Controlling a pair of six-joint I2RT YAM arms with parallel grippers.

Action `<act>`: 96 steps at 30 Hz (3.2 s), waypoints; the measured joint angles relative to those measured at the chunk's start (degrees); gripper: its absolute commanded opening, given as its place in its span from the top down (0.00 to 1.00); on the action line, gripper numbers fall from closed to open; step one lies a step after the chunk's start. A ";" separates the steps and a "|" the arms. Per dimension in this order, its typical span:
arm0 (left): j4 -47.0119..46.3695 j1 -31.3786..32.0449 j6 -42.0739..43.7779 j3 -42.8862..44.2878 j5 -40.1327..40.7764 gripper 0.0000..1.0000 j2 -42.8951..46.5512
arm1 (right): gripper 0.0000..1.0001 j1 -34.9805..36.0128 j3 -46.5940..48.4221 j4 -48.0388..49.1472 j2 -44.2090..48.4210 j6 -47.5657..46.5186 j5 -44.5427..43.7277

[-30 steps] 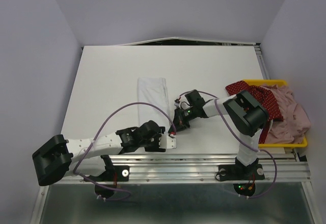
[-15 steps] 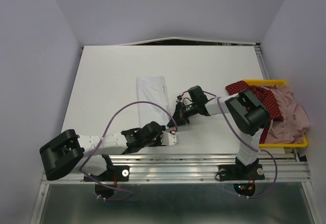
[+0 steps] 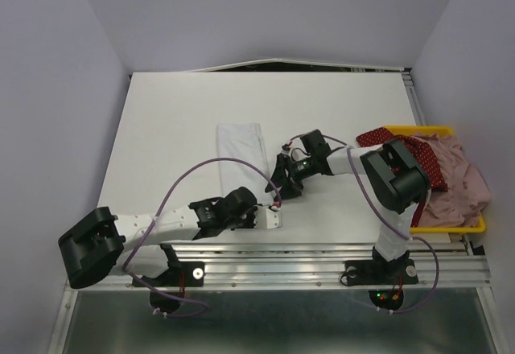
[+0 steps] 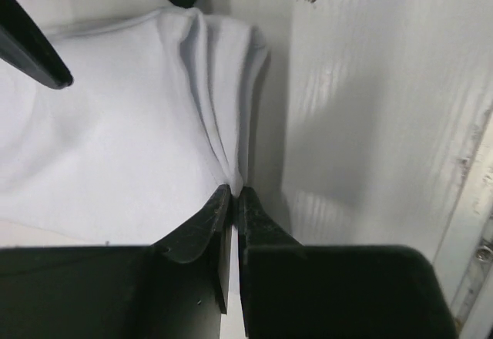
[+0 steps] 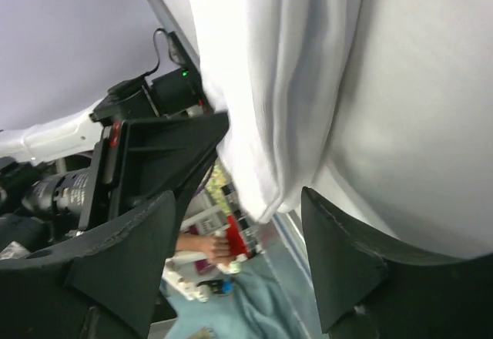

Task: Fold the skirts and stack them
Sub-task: Fold the skirt

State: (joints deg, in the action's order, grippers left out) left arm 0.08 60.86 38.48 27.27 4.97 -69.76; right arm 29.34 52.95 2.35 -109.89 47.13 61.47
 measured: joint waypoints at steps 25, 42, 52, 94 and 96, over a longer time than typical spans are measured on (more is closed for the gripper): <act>27.21 0.15 1.40 15.39 -20.28 1.00 -1.42 | 0.25 -5.66 63.63 -33.57 -29.18 -49.59 -21.92; 32.74 0.15 1.55 19.61 -26.73 1.00 -1.79 | 0.55 -1.07 61.22 -30.38 -29.57 -58.90 -18.93; 37.16 -4.28 5.95 27.67 -25.66 1.00 -5.79 | 0.77 1.16 52.92 -27.65 -27.39 -63.84 -13.53; 28.55 -23.85 25.81 37.88 -19.17 1.00 -22.03 | 0.68 3.91 43.21 -27.17 -23.19 -64.92 -4.35; 27.52 -24.22 26.08 37.42 -18.99 1.00 -22.53 | 0.50 3.91 43.21 -27.21 -23.19 -64.46 -4.44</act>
State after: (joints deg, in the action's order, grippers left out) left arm 27.59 36.64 64.55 64.69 -14.02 -92.29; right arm 33.26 96.16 -24.86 -133.08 -17.32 57.04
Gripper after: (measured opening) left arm 0.152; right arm 0.334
